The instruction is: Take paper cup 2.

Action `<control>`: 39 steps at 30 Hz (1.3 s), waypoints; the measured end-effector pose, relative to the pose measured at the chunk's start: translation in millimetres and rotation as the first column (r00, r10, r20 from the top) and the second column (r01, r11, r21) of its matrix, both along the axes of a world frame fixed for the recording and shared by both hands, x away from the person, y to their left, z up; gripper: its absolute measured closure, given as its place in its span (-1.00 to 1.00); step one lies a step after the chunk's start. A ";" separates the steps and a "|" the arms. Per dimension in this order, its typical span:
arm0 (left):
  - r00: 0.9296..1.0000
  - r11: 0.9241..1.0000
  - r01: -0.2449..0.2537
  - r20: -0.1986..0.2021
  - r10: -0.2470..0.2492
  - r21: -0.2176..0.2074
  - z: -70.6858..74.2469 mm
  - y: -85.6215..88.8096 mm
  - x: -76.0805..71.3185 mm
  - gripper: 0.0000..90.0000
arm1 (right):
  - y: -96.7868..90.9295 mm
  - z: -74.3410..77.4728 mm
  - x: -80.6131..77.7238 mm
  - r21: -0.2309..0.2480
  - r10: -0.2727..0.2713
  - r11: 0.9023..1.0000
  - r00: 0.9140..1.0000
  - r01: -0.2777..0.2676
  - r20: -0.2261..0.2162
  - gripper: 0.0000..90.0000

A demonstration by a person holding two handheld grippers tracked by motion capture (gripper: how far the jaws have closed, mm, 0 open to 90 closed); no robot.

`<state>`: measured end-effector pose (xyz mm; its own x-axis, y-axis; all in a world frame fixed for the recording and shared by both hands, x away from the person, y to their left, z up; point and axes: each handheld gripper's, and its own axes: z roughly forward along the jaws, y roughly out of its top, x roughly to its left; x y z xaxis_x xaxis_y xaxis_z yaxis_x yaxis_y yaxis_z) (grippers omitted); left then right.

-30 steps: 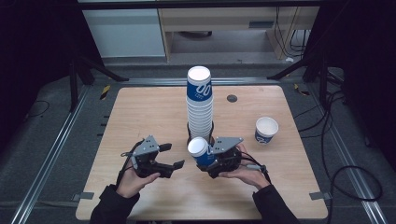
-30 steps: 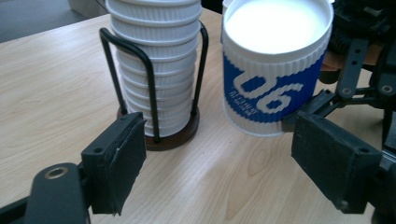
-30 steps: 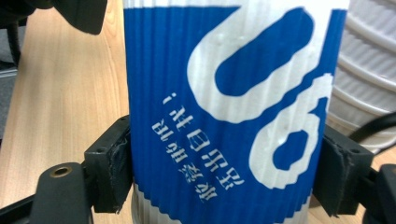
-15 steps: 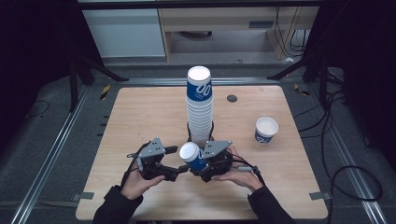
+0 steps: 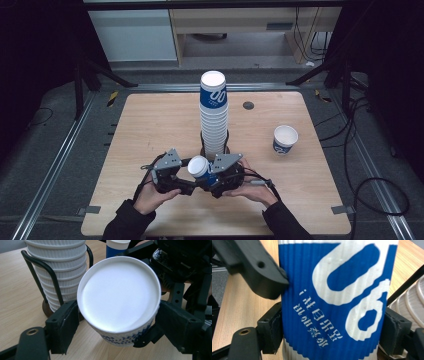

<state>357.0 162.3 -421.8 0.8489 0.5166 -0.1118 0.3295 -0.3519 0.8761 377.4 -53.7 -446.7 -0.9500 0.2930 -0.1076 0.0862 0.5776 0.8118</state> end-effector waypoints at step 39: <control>0.999 0.996 -0.035 0.033 0.038 -0.078 14.2 23.6 3.8 -0.43 | -16.9 9.4 6.2 0.126 -0.038 0.991 0.999 0.043 -0.036 -0.86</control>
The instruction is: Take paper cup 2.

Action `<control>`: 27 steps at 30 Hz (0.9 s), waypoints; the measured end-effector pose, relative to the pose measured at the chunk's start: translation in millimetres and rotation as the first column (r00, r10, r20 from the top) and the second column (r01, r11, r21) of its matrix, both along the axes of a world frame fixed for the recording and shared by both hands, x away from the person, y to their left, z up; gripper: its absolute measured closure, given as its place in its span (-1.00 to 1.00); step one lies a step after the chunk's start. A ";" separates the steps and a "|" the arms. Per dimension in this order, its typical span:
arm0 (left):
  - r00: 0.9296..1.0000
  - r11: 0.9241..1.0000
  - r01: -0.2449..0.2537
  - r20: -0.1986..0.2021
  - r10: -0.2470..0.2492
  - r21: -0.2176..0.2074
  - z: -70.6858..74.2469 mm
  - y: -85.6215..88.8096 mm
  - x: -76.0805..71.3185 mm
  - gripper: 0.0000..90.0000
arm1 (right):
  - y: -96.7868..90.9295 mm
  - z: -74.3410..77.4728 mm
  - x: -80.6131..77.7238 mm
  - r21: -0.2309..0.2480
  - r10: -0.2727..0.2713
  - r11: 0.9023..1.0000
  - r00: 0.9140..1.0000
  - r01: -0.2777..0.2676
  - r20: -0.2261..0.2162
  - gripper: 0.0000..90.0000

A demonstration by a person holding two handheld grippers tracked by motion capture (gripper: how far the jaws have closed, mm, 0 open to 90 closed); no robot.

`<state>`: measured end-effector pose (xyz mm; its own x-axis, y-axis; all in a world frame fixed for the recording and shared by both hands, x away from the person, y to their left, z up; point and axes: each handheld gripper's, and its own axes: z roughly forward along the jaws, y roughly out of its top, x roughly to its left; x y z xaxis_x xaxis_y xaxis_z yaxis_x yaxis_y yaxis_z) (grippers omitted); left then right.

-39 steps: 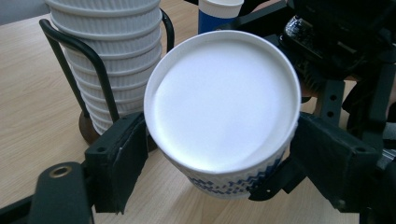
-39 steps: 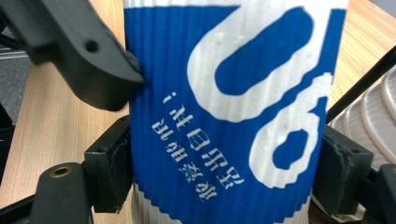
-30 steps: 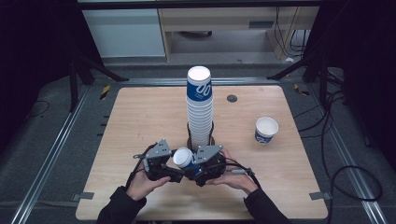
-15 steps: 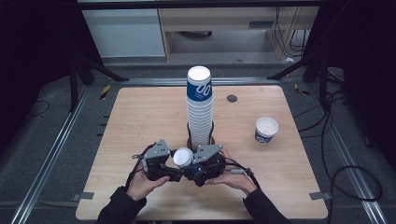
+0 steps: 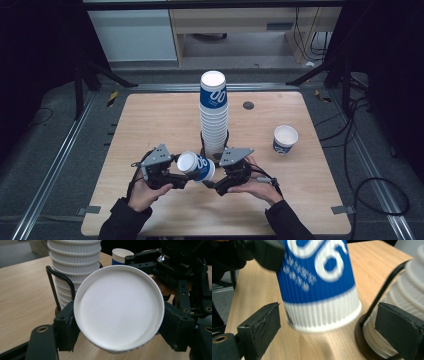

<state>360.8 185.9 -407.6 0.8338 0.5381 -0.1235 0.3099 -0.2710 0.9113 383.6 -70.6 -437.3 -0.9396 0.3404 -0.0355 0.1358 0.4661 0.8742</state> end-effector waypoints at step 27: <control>0.994 0.987 0.109 -0.001 -0.110 -0.120 1.7 -8.9 -6.4 -0.43 | -3.0 -4.4 0.0 0.149 0.107 0.984 0.993 -0.099 -0.047 -0.88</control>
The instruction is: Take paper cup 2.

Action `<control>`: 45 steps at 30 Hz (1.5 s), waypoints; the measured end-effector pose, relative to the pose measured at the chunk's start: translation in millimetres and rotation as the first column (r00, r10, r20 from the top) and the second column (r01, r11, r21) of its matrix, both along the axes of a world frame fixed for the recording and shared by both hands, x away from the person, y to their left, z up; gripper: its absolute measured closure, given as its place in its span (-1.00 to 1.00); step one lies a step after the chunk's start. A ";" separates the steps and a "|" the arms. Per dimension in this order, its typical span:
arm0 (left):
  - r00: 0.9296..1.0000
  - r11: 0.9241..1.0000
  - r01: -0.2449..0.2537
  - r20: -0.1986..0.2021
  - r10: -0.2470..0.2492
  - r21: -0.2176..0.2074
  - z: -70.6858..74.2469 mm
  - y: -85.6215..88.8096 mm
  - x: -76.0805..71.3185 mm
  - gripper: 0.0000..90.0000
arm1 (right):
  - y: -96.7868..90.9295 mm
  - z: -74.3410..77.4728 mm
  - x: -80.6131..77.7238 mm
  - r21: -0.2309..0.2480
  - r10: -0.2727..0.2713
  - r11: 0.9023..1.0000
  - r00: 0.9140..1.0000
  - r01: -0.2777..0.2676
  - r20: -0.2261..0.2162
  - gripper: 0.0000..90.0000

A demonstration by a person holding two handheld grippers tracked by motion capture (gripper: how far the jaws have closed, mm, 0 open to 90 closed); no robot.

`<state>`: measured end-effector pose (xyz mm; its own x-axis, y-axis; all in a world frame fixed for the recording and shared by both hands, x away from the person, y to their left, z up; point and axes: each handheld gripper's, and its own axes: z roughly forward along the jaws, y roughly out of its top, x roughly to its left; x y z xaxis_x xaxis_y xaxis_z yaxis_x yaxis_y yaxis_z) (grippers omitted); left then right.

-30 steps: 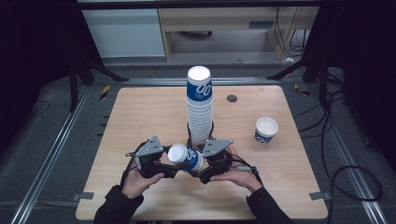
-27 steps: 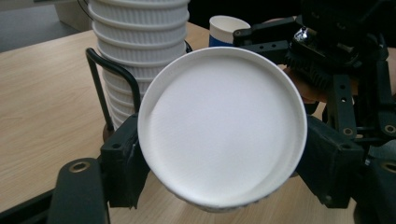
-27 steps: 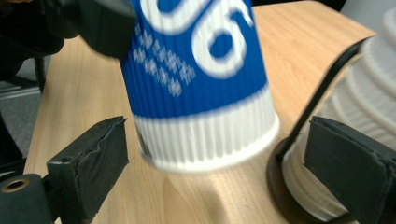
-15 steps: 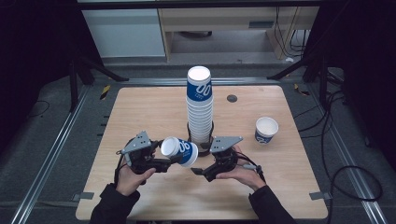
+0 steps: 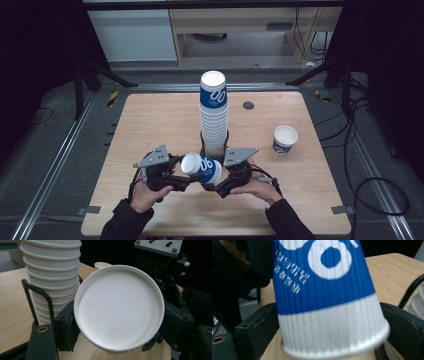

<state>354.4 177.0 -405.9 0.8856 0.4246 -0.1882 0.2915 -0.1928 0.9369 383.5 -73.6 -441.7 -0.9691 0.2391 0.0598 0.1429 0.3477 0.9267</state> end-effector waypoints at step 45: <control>0.993 0.976 0.065 -0.113 -0.042 0.210 -17.3 -10.7 6.0 -0.60 | 16.1 -18.1 -4.8 -0.236 0.058 0.971 0.996 -0.040 0.072 -0.66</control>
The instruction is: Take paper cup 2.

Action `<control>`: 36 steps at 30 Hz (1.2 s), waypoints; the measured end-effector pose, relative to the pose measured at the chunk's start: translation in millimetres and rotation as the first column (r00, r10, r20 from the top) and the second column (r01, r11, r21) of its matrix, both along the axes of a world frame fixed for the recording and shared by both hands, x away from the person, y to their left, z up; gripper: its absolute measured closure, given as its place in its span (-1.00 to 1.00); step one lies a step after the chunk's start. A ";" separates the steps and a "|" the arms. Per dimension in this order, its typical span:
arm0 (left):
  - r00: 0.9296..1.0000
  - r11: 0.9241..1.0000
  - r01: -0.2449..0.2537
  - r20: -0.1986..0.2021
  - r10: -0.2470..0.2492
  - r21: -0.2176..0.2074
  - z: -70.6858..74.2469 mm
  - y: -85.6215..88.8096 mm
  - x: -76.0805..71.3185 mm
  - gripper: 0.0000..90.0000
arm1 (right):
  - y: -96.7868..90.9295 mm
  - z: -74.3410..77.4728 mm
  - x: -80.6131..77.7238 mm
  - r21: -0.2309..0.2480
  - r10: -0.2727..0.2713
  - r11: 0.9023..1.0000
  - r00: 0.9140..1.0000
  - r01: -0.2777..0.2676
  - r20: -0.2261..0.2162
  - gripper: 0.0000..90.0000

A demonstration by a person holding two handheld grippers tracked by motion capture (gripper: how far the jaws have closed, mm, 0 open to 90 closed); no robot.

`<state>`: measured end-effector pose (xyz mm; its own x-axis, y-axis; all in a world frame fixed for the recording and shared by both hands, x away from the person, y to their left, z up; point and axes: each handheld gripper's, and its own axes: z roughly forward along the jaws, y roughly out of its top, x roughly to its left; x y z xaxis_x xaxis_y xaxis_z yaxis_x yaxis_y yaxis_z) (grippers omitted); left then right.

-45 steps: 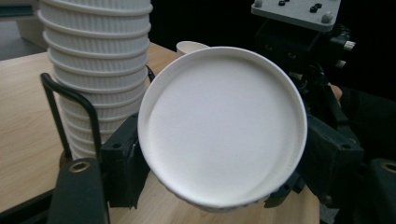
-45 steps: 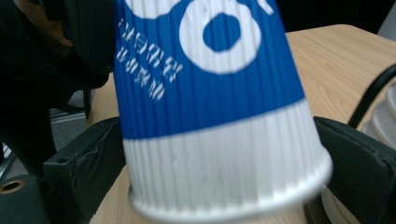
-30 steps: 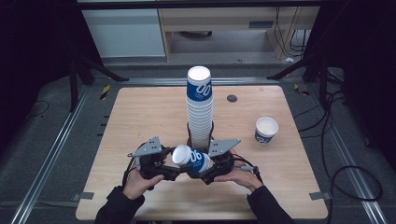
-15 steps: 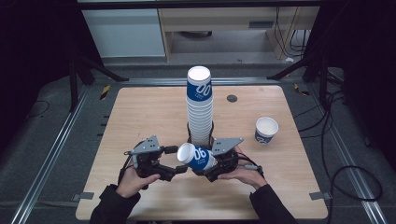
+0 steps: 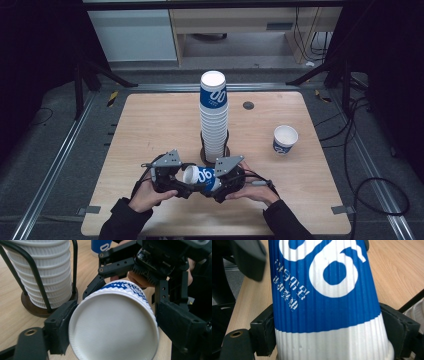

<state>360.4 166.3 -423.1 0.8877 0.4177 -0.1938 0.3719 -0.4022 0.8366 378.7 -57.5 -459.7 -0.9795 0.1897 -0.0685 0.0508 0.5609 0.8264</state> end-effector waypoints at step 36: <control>0.989 0.965 -0.081 0.103 0.109 -0.251 21.3 44.7 8.1 -0.43 | -51.0 26.0 6.9 0.223 -0.098 0.968 0.992 0.113 -0.077 -0.87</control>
<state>368.5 211.0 -401.8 0.8686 0.4536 -0.1997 0.2936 -0.1463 0.9447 385.6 -108.6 -433.8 -0.9540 0.2955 0.0514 0.1575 0.3475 0.9243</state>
